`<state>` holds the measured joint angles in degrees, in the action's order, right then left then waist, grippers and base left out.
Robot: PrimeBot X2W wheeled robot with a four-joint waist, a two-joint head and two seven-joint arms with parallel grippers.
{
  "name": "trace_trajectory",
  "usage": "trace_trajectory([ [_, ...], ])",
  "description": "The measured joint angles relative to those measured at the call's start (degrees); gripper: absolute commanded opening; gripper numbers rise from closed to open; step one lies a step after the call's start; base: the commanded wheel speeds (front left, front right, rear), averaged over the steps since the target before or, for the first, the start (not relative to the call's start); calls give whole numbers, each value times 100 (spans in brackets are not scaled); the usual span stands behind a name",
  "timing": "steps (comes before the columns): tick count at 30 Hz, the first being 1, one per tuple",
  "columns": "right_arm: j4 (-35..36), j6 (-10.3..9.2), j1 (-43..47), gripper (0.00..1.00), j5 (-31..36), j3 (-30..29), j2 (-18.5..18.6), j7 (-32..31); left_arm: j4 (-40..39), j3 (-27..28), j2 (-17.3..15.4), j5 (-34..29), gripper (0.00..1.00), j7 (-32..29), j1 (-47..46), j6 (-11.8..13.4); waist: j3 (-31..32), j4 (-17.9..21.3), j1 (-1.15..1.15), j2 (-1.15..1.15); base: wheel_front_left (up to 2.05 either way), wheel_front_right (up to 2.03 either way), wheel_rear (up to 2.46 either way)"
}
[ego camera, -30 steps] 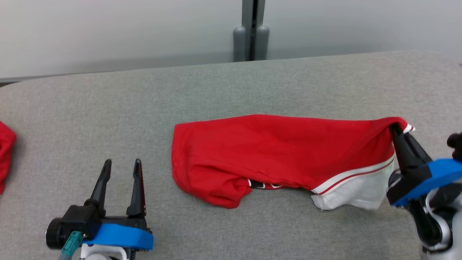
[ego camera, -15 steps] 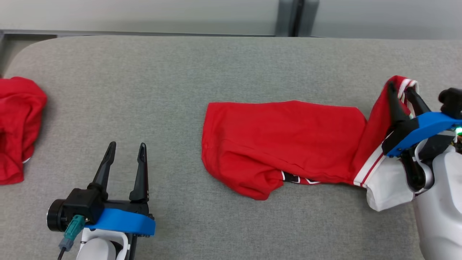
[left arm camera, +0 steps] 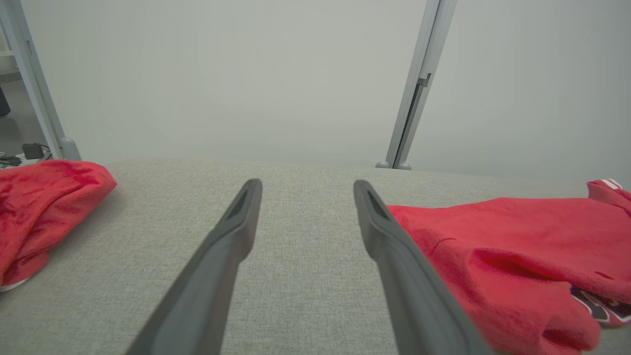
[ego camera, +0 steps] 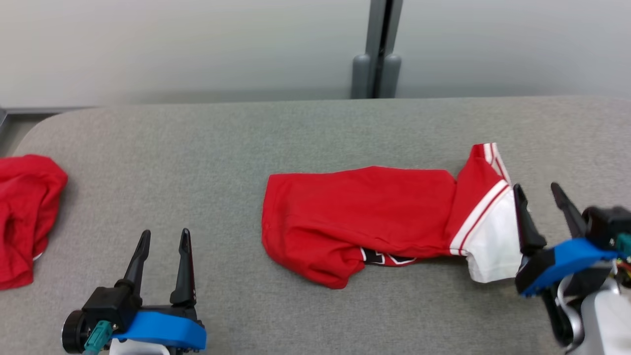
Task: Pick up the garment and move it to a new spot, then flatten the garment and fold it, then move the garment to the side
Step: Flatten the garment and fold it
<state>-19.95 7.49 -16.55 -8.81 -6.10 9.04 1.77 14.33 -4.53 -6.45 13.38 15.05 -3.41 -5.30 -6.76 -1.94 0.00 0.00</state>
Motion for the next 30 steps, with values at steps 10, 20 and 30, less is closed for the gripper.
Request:
trace_trajectory([
  [10,1468,0,1426,100,439,-283,-561,223,37,55,26,15,100,1,269,55,456,268,-1,0,0,0,0],
  [20,1622,0,1707,100,241,-290,-609,46,4,138,43,11,100,1,423,73,494,298,-1,0,0,0,0],
  [30,1668,0,1688,100,156,-218,-611,-16,143,-19,43,-16,100,-142,278,35,375,347,0,0,0,0,0],
])
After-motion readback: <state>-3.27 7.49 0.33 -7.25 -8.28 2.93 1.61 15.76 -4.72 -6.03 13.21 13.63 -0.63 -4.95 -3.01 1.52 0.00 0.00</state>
